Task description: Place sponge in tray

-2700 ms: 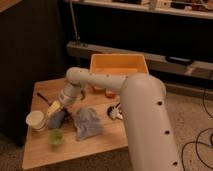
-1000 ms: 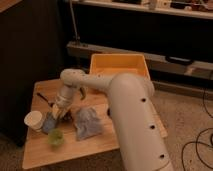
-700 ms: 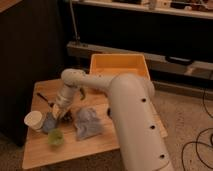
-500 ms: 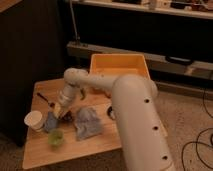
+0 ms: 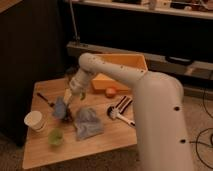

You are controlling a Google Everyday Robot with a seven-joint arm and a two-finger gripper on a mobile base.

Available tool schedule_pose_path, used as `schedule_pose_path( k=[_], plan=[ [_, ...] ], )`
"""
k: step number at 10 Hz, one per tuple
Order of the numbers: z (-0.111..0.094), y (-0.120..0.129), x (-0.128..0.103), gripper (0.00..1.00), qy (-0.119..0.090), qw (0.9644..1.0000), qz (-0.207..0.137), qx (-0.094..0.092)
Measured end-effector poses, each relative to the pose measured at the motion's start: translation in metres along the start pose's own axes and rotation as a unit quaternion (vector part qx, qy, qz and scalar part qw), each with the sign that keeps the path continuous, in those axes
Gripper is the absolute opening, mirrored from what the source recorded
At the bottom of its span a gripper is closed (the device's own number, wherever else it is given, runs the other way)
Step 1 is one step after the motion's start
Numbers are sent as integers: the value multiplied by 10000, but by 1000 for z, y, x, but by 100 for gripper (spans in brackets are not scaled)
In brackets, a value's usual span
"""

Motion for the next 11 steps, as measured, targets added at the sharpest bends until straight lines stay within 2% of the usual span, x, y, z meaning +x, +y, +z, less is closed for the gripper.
schedule_pose_path(
  k=[2, 4, 5, 7, 8, 10, 11],
  plan=[
    [-50, -25, -26, 0, -364, 9991, 182, 142],
    [-93, -55, -53, 0, -723, 9957, 514, 250],
    [-109, -69, -65, 0, -875, 9932, 708, 308],
    [-140, -105, -80, 0, -1145, 9854, 1183, 441],
    [-161, -132, -84, 0, -1350, 9776, 1532, 516],
    [-191, -175, -71, 2, -1675, 9622, 2049, 640],
    [-206, -201, -52, 14, -1823, 9512, 2357, 805]
  ],
)
